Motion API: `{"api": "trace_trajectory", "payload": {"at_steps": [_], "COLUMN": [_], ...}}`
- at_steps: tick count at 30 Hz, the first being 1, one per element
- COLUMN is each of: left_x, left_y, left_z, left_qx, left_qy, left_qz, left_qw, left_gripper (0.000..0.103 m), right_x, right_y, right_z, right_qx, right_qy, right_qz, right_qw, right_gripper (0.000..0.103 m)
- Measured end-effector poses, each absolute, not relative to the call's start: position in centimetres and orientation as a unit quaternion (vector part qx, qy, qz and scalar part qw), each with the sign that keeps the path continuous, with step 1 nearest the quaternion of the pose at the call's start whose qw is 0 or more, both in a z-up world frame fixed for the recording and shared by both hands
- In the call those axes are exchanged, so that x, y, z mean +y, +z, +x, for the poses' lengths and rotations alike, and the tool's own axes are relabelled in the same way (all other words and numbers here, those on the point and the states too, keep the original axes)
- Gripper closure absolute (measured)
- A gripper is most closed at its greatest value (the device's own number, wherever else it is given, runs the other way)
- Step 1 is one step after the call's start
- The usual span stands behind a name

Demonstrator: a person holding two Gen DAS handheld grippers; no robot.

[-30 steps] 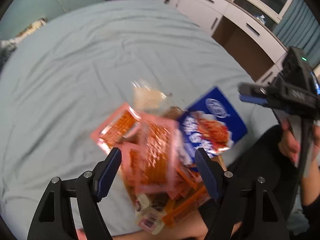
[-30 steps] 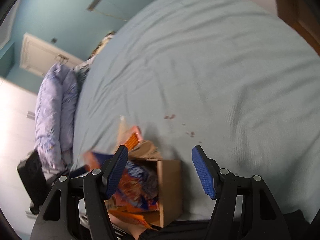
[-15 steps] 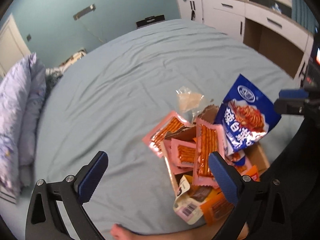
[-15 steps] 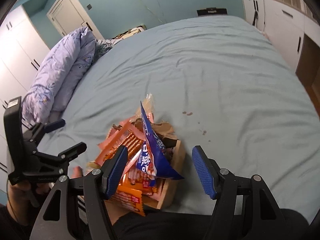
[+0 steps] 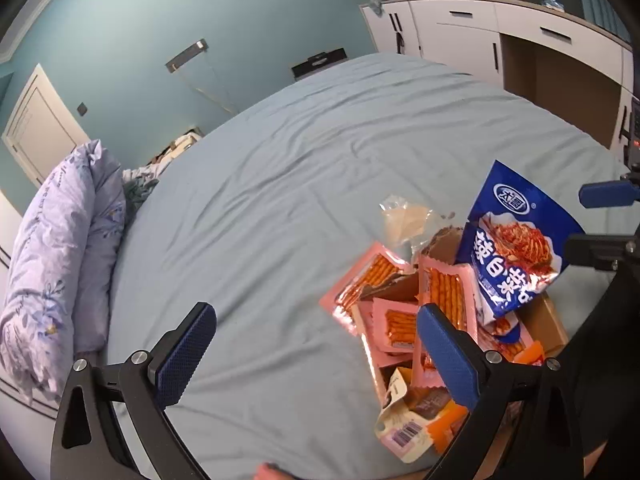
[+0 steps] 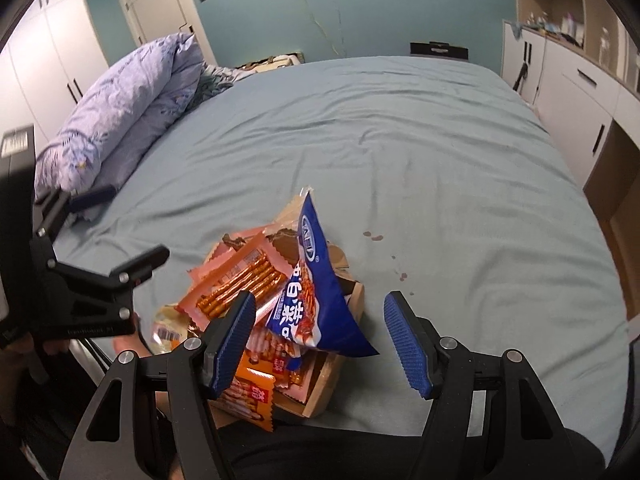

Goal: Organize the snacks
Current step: 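Lower the pink packet into the box and open the left gripper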

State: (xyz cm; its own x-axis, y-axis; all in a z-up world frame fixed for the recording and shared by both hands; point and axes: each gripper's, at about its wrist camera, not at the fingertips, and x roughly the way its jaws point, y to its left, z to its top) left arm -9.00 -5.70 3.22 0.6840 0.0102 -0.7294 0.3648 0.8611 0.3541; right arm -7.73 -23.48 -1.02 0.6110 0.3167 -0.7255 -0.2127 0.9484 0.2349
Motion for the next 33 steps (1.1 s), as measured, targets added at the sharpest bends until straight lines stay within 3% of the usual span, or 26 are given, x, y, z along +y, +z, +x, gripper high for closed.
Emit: {"api": "trace_trajectory", "payload": {"at_steps": [33], "left_x": [-4.60], "left_y": [2.91], "left_z": [-7.94], "left_qx": [0.407], "left_qy": [-0.083], "left_qz": [0.216], "left_qw": [0.884], "left_gripper": [0.001], "right_x": [-23.33], "right_y": [-0.92], "right_z": [-7.28], "right_qx": [0.420], "right_qy": [0.144], "right_qz": [0.050], "right_qw": [0.895], "right_gripper": [0.037]}}
